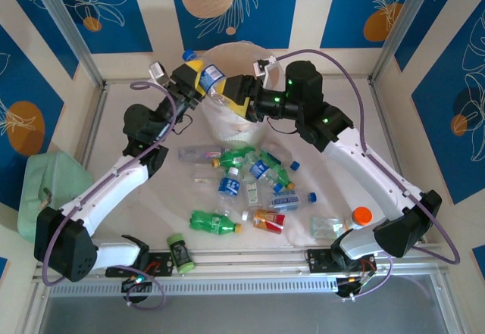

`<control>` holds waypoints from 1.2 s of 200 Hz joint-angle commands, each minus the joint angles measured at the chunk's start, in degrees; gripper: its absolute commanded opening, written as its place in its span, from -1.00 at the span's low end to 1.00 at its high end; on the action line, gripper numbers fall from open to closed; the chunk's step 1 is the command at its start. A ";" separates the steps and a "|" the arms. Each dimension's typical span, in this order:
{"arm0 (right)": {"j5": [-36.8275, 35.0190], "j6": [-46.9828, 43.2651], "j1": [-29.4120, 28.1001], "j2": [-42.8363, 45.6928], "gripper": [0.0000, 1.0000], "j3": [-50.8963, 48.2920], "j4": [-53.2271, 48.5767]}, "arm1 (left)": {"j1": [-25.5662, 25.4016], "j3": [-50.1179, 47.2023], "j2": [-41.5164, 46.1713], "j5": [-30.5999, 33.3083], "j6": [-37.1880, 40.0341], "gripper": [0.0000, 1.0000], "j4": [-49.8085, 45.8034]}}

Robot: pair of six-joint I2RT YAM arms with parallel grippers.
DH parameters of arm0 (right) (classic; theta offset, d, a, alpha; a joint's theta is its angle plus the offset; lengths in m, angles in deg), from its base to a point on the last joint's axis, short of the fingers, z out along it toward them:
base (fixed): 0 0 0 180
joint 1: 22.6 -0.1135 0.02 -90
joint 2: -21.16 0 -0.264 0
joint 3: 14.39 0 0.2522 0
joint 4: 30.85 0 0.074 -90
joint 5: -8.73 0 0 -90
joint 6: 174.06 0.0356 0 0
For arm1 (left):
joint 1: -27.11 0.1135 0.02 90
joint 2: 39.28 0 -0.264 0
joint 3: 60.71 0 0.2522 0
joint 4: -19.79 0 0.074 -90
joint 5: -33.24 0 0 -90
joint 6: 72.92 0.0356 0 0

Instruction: Put the plastic bottles in the bin

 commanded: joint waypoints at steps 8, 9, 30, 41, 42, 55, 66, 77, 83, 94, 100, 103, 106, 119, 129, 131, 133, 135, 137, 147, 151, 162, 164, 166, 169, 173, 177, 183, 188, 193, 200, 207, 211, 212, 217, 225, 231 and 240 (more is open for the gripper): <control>-0.78 -0.30 0.75 0.13 0.48 1.36 0.97 | -0.62 -1.42 0.39 1.19 -0.50 -0.09 5.68; -0.80 -0.30 0.75 0.13 0.48 1.32 0.99 | -0.69 -1.45 0.43 1.18 -0.54 -0.09 5.69; -0.51 -0.04 1.24 -0.04 0.47 1.29 1.31 | -0.68 -1.65 0.36 0.85 -0.59 -0.11 5.94; -0.01 0.35 1.44 -0.20 0.47 1.29 1.89 | -0.77 -1.65 0.26 0.74 -0.50 -0.12 6.33; 0.07 0.37 1.50 -0.21 0.47 1.29 1.98 | -0.77 -1.65 0.27 0.74 -0.50 -0.12 6.41; 0.85 0.98 1.55 -0.52 0.49 1.20 2.96 | -0.85 -1.75 0.13 0.65 -0.47 -0.13 7.45; 1.51 1.50 1.64 -0.83 0.53 1.29 3.82 | -0.92 -1.78 -0.14 0.56 -0.50 -0.14 8.33; 2.34 1.93 1.64 -1.24 0.58 1.38 4.56 | -0.99 -1.82 -0.42 0.49 -0.67 -0.14 8.97; 2.72 2.15 1.64 -1.52 0.60 1.44 5.09 | -1.05 -1.80 -0.63 0.48 -0.83 -0.14 9.41; 3.29 2.66 1.55 -1.79 0.60 1.38 6.03 | -1.16 -1.78 -1.02 0.47 -1.10 -0.15 10.38; 3.48 2.77 1.55 -1.94 0.60 1.44 6.27 | -1.21 -1.73 -1.23 0.47 -1.24 -0.15 10.80; 3.50 2.84 1.55 -2.05 0.60 1.42 6.35 | -1.21 -1.78 -1.25 0.47 -1.28 -0.15 10.98; 3.49 2.90 1.55 -2.07 0.60 1.42 6.43 | -1.29 -1.69 -1.35 0.47 -1.29 -0.16 11.16; 3.41 3.20 1.55 -2.13 0.58 1.46 6.91 | -1.45 -1.43 -1.56 0.14 -1.20 -0.17 11.24; 3.49 3.39 1.61 -2.28 0.56 1.54 7.37 | -1.64 -1.21 -1.65 0.03 -1.04 -0.17 11.19; 3.49 3.39 1.61 -2.32 0.55 1.62 7.43 | -1.69 -1.21 -1.65 0.03 -0.99 -0.17 11.16; 3.60 3.39 1.59 -2.37 0.55 1.70 7.47 | -1.72 -1.21 -1.69 0.03 -0.95 -0.17 11.15; 3.58 3.39 1.60 -2.51 0.54 1.81 7.44 | -1.73 -1.21 -1.66 0.03 -0.88 -0.17 11.10; 3.58 3.35 1.61 -2.57 0.53 1.84 7.45 | -1.80 -1.21 -1.65 0.03 -0.86 -0.18 11.07; 3.71 3.39 1.55 -2.83 0.50 2.36 7.50 | -1.91 -1.25 -1.67 -0.05 -0.68 -0.18 10.97; 3.67 3.35 1.56 -2.90 0.49 2.48 7.46 | -1.91 -1.21 -1.65 -0.05 -0.60 -0.18 10.95; 3.50 3.39 1.63 -3.12 0.44 2.83 7.46 | -2.00 -1.29 -1.65 -0.01 -0.50 -0.18 10.97; 3.43 3.32 1.64 -3.12 0.43 2.86 7.43 | -2.00 -1.29 -1.65 0.00 -0.50 -0.18 10.95; 3.41 3.29 1.64 -3.12 0.42 2.87 7.47 | -2.00 -1.29 -1.67 -0.04 -0.50 -0.19 10.90; 3.37 3.29 1.62 -3.19 0.41 2.95 7.44 | -2.00 -1.30 -1.65 -0.05 -0.44 -0.19 10.88; 3.25 3.30 1.64 -3.21 0.39 3.03 7.47 | -2.07 -1.37 -1.65 -0.05 -0.36 -0.19 10.88; 3.15 3.21 1.64 -3.21 0.37 3.07 7.41 | -2.09 -1.38 -1.78 -0.05 -0.41 -0.19 10.82; 3.08 3.21 1.64 -3.21 0.34 3.20 7.38 | -2.09 -1.38 -1.74 -0.11 -0.32 -0.19 10.73; 3.05 3.21 1.64 -3.31 0.32 3.23 7.40 | -2.09 -1.38 -1.74 -0.07 -0.32 -0.19 10.54; 3.05 3.17 1.64 -3.31 0.29 3.26 7.35 | -2.09 -1.38 -1.74 -0.05 -0.24 -0.20 10.25; 3.14 3.08 1.64 -3.31 0.25 3.37 7.37 | -2.09 -1.38 -1.75 -0.05 -0.07 -0.20 9.73; 3.15 3.00 1.64 -3.30 0.22 3.39 7.25 | -2.09 -1.34 -1.74 -0.05 0.15 -0.20 8.88; 3.15 2.95 1.64 -3.25 0.20 3.34 7.23 | -2.09 -1.30 -1.65 -0.04 0.33 -0.20 8.31; 3.14 2.91 1.64 -3.23 0.20 3.37 7.24 | -2.09 -1.30 -1.61 -0.05 0.40 -0.20 8.15; 3.14 2.86 1.64 -3.21 0.18 3.35 7.01 | -2.09 -1.14 -1.52 -0.08 0.80 -0.19 7.38; 3.05 2.78 1.64 -3.04 0.17 3.20 6.86 | -2.09 -0.76 -1.46 -0.35 1.57 -0.18 6.05; 2.97 2.65 1.64 -2.87 0.16 3.15 6.75 | -2.09 -0.32 -1.39 -0.68 2.14 -0.17 4.87; 2.81 2.44 1.69 -2.64 0.16 3.06 6.42 | -2.07 0.38 -1.43 -1.14 2.94 -0.14 3.11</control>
